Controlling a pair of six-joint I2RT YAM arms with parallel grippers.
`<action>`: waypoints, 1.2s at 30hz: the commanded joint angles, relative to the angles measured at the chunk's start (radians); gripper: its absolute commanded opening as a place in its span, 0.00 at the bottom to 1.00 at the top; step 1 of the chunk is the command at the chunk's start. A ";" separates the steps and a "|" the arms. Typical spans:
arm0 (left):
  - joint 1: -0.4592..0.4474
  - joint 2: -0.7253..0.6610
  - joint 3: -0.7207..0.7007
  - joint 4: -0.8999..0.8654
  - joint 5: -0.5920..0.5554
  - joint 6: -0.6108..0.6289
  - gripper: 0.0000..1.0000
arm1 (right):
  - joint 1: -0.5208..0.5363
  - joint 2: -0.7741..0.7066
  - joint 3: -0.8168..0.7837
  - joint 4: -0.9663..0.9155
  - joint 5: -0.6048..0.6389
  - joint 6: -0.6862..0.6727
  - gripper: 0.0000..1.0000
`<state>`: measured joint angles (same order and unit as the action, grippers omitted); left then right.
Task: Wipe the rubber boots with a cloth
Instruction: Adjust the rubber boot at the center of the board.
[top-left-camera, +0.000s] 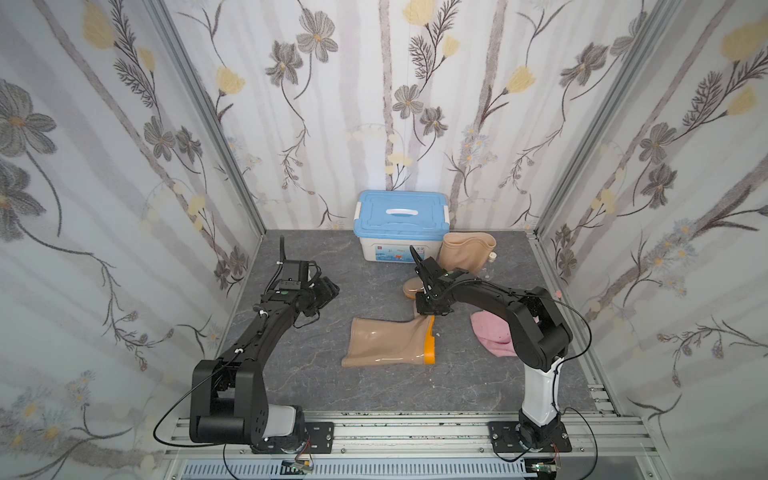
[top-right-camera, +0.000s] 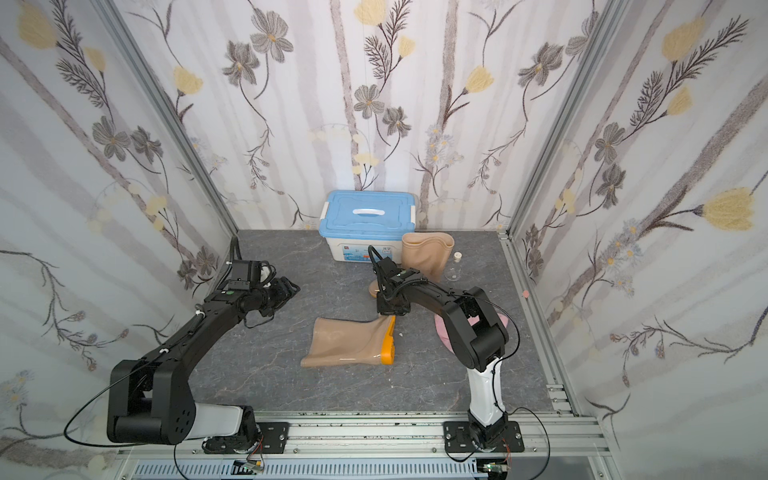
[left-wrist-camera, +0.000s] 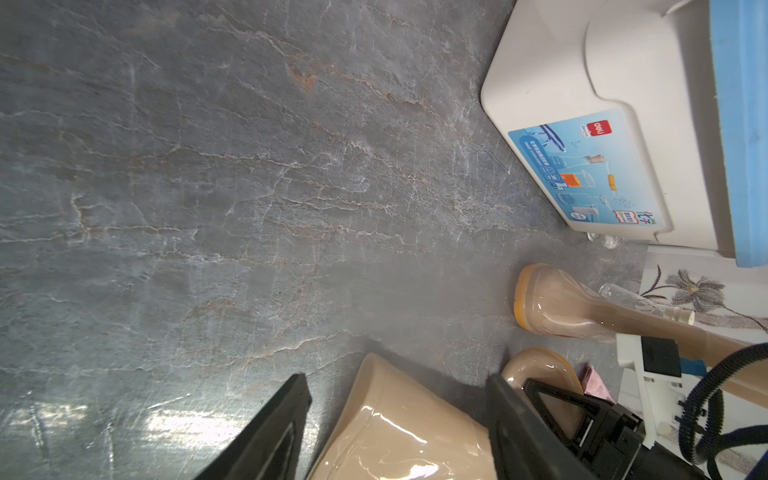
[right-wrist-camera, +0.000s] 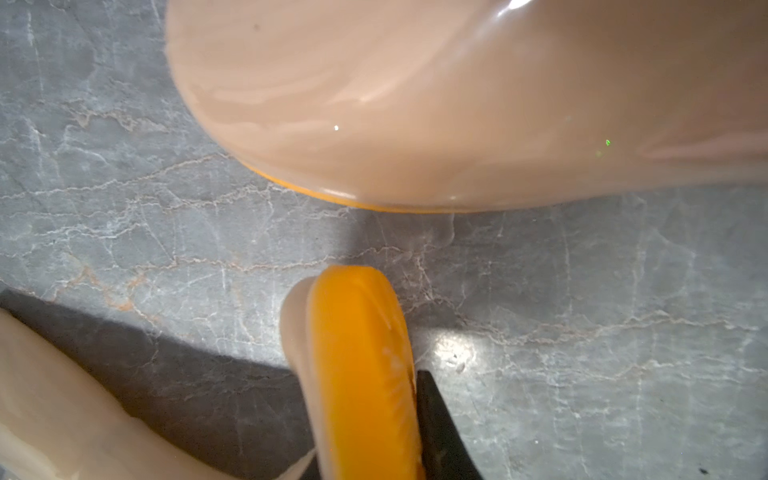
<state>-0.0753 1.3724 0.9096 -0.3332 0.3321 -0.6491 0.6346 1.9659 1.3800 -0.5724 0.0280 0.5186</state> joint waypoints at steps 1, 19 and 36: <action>-0.007 -0.013 -0.010 -0.003 -0.021 0.024 0.70 | 0.011 -0.033 -0.072 0.077 0.175 -0.012 0.22; -0.024 -0.093 -0.237 0.119 0.068 0.011 0.71 | 0.063 -0.193 -0.098 -0.041 0.131 -0.082 0.89; -0.119 -0.246 -0.442 0.107 0.121 -0.044 0.68 | 0.067 -0.263 -0.111 -0.069 0.107 -0.059 0.91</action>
<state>-0.1898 1.1461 0.4824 -0.2161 0.4553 -0.6807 0.6983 1.6829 1.2709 -0.6682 0.1581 0.4446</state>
